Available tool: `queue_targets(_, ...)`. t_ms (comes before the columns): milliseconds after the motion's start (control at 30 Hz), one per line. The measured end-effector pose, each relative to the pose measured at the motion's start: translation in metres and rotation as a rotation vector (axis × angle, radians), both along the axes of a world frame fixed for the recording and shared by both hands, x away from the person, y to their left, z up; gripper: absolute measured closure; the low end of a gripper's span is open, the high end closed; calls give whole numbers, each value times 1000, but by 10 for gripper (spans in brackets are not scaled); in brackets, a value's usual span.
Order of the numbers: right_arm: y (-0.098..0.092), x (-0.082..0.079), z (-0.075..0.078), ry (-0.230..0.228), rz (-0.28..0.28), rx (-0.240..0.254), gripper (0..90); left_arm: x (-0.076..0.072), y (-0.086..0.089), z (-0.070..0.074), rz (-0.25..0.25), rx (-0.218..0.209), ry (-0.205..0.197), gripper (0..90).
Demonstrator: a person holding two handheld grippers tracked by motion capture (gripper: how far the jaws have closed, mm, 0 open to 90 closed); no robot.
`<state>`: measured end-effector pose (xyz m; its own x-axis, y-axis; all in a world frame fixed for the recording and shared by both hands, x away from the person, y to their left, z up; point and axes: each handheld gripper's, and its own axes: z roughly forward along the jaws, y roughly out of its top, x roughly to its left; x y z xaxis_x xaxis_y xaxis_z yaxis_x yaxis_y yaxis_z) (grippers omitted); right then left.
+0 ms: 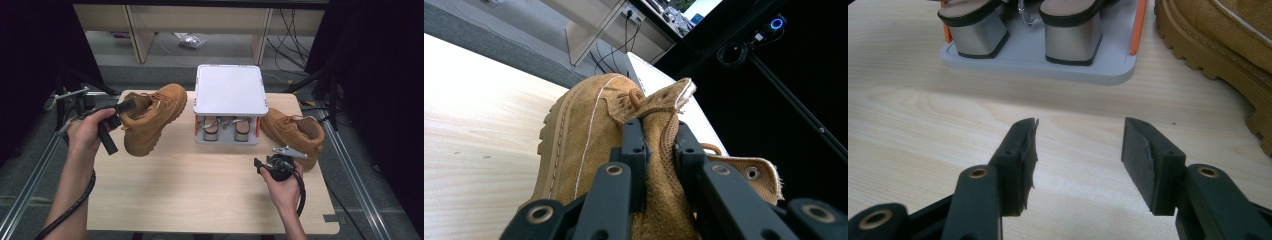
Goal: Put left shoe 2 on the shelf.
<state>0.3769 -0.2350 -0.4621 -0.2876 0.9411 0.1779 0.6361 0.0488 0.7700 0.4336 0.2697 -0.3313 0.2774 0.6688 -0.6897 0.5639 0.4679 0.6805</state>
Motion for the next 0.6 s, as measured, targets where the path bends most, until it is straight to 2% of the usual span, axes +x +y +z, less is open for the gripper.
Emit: queue_targets(600,1,0,0,7,-6,-5,488,10,-2,7,7,-22,-3,799)
